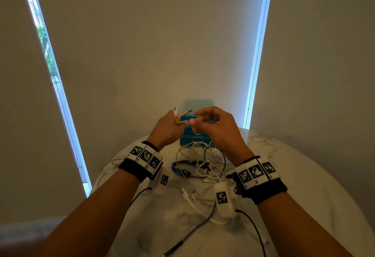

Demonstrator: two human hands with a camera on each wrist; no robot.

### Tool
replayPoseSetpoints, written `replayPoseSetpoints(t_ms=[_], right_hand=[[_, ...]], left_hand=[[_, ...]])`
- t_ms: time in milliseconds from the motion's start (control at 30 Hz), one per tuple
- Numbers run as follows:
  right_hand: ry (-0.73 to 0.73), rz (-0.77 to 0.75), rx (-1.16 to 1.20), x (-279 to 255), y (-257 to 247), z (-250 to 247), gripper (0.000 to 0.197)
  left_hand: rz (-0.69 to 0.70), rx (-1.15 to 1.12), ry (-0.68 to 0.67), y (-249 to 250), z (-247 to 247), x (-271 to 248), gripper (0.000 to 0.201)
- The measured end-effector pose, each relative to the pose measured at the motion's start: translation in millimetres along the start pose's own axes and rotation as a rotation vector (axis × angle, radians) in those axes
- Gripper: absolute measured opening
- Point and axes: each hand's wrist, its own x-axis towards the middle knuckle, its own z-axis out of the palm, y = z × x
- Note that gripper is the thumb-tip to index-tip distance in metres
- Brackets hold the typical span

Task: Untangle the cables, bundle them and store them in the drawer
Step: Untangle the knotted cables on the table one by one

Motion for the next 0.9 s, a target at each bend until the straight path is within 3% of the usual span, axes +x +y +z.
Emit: replayPoseSetpoints(t_ms=[100,233,333,433,633,733,900], right_hand=[[0.05,0.026,0.0,8,3,-5,0.037],[-0.046,-0.041,-0.113,10,-1,-8,0.04],[-0.08,-0.136,-0.233,7,-6,-4,0.029],[-0.054,-0.127,-0.277,8,-10,-1,0.018],[-0.107,-0.072,-0.268,13,-12,-8,0.028],[-0.139,-0.05,-0.218,12,-10,-12,0.023],[-0.032,-0.097,-0.347,16,-11,-9,0.023]], left_hand=[[0.106,0.098,-0.054,2,4,-4,0.026],[0.185,0.188,-0.091,5,0,-7,0.009],[0.203,0.214,-0.1,8,-4,-9,0.012],[0.249,0.139,-0.111,16,-5,-14,0.013],[0.277,0.035,-0.06,15,2,-16,0.024],[0.292,0.06,-0.034,13,2,-14,0.026],[0.31,0.082,-0.019,23,-2,-13,0.024]])
